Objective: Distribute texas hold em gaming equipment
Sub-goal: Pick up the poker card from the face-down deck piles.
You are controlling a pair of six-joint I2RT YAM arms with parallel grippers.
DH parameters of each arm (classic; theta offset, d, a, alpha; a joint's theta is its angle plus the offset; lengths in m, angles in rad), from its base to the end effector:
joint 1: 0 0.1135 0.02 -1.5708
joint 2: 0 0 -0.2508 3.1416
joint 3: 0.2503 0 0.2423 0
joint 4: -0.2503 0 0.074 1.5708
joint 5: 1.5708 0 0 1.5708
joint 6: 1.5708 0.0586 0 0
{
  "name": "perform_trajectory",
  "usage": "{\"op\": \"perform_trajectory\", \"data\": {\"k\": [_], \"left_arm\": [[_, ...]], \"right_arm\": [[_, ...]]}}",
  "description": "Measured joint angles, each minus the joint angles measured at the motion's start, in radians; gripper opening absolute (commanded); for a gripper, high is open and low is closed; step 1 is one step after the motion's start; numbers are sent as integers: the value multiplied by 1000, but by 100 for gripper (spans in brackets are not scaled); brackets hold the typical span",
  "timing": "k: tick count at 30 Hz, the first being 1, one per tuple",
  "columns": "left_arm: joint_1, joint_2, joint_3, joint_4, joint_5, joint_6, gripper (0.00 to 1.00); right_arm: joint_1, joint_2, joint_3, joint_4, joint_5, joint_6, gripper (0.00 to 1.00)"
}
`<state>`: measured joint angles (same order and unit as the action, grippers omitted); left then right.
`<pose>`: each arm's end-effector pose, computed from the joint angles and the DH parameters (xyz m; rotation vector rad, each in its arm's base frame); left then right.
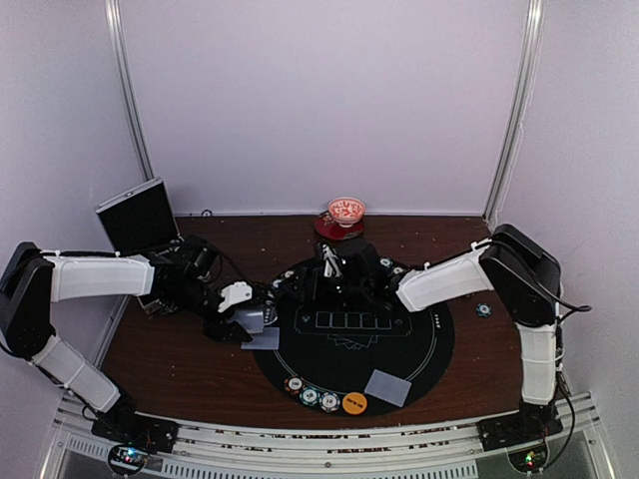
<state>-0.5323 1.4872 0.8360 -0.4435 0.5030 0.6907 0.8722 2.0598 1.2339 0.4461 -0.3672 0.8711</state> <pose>0.2266 -0.1662 0.1575 1.6047 2.0099 -0.6082 0.2801 0.3662 0.1553 -0.2816 2.2284 1.4220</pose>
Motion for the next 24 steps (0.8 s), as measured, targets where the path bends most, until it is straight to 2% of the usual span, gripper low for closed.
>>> {"op": "perform_trajectory", "data": {"k": [6,11,24], "left_arm": [[0,-6,0,0,0,0,58],[0,-7,0,0,0,0,58],[0,-8,0,0,2,0,58]], "right_arm": [[97,21,-51,119,-90,55,85],[119,51,-47,195,-122,83,85],[126,173,67,185,-126,103,84]]}}
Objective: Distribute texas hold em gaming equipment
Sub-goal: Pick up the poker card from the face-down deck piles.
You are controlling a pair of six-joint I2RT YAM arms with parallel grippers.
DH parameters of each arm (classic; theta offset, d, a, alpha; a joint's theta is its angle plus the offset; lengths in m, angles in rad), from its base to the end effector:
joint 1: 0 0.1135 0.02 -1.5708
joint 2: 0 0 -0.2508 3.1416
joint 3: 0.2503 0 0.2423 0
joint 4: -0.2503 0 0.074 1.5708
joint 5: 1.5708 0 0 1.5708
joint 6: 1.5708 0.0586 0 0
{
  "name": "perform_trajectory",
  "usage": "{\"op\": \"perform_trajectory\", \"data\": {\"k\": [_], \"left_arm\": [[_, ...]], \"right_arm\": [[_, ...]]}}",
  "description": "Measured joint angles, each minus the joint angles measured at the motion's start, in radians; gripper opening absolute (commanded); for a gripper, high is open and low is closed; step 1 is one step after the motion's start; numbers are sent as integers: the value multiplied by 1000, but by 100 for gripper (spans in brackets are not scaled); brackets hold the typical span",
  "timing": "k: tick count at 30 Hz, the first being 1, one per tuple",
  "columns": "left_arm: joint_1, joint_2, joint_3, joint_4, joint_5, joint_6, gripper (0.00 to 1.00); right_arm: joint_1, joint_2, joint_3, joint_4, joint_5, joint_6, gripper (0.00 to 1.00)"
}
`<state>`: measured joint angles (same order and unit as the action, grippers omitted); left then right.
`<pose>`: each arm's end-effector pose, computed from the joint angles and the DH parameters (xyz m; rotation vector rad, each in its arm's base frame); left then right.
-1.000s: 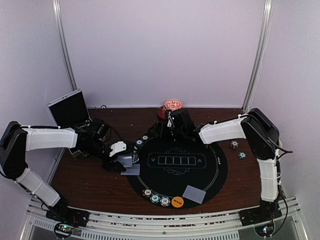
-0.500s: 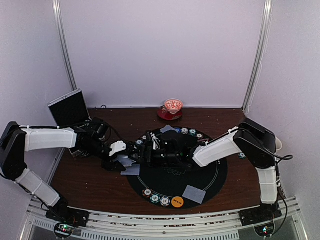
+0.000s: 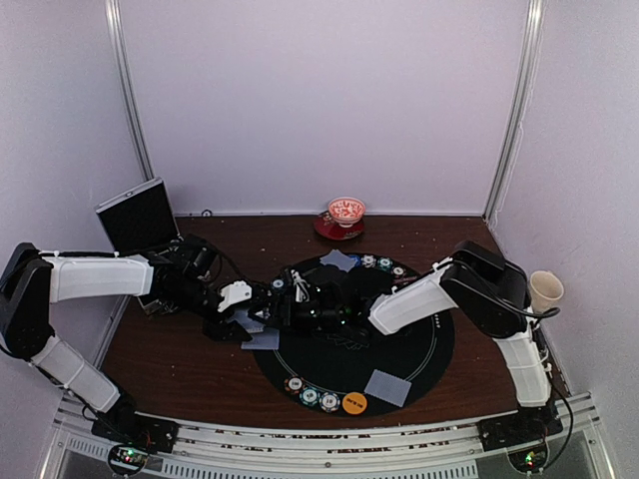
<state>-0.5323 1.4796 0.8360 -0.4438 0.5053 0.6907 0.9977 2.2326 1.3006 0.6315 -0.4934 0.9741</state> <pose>0.2262 -0.1661 0.1595 1.6027 2.0020 -0.6088 0.2382 0.4203 0.1215 -0.4417 2.2329 1.6864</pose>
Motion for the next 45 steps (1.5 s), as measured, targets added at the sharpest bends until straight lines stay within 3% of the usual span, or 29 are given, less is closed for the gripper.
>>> {"op": "perform_trajectory", "data": {"k": [11,33,45], "left_arm": [[0,0,0,0,0,0,58],[0,0,-6,1,-27,0,58],[0,0,-6,0,-14,0,58]], "right_arm": [[13,50,85,-30,-5,3,79],[-3,-27,8,-45,4,-31,34],[6,-117,-37,-111,46,-81,1]]}}
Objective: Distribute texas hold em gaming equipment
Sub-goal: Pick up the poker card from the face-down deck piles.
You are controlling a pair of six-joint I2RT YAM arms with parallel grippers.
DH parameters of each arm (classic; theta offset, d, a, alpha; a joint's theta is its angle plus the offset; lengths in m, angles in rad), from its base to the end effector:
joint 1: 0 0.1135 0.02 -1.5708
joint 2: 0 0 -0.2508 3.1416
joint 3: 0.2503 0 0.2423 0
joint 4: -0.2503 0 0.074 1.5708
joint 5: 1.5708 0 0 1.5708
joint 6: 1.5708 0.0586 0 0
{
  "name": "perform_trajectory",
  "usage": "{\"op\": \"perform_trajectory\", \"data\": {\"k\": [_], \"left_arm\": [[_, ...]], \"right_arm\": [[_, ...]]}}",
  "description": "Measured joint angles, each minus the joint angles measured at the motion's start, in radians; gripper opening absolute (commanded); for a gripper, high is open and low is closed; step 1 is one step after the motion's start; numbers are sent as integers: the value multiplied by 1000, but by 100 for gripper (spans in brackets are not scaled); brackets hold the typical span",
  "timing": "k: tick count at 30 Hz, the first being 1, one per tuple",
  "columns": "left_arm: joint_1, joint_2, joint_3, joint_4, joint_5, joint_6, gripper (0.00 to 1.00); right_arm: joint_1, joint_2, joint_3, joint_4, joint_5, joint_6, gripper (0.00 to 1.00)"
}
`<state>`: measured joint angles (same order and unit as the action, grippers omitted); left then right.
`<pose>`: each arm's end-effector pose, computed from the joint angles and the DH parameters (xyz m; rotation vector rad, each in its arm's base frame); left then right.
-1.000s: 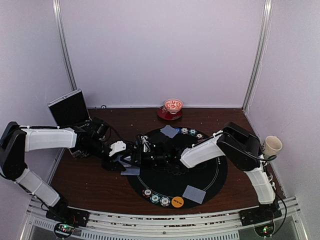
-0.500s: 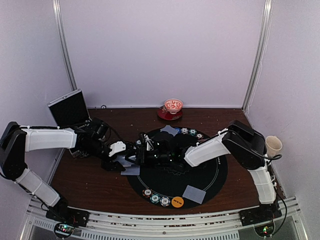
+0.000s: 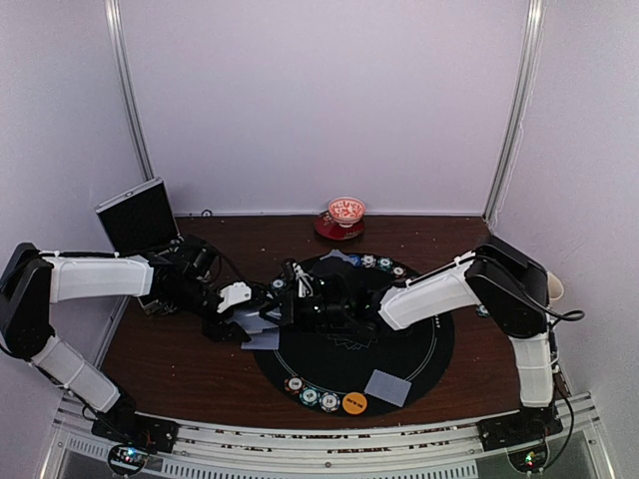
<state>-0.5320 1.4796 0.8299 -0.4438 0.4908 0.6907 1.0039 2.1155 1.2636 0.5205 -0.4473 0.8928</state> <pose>0.2257 -0.1649 0.1574 1.6033 2.0145 -0.5920 0.2308 0.4098 0.1496 -0.4870 2.2151 1.5946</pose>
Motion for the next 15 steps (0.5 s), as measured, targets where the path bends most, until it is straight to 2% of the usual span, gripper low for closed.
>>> {"op": "perform_trajectory", "data": {"k": [9,15], "left_arm": [[0,0,0,-3,3,0,58],[0,0,0,-2,8,0,58]], "right_arm": [[0,-105,-165,72,35,24,0],[0,-256,-410,186,135,87,0]]}}
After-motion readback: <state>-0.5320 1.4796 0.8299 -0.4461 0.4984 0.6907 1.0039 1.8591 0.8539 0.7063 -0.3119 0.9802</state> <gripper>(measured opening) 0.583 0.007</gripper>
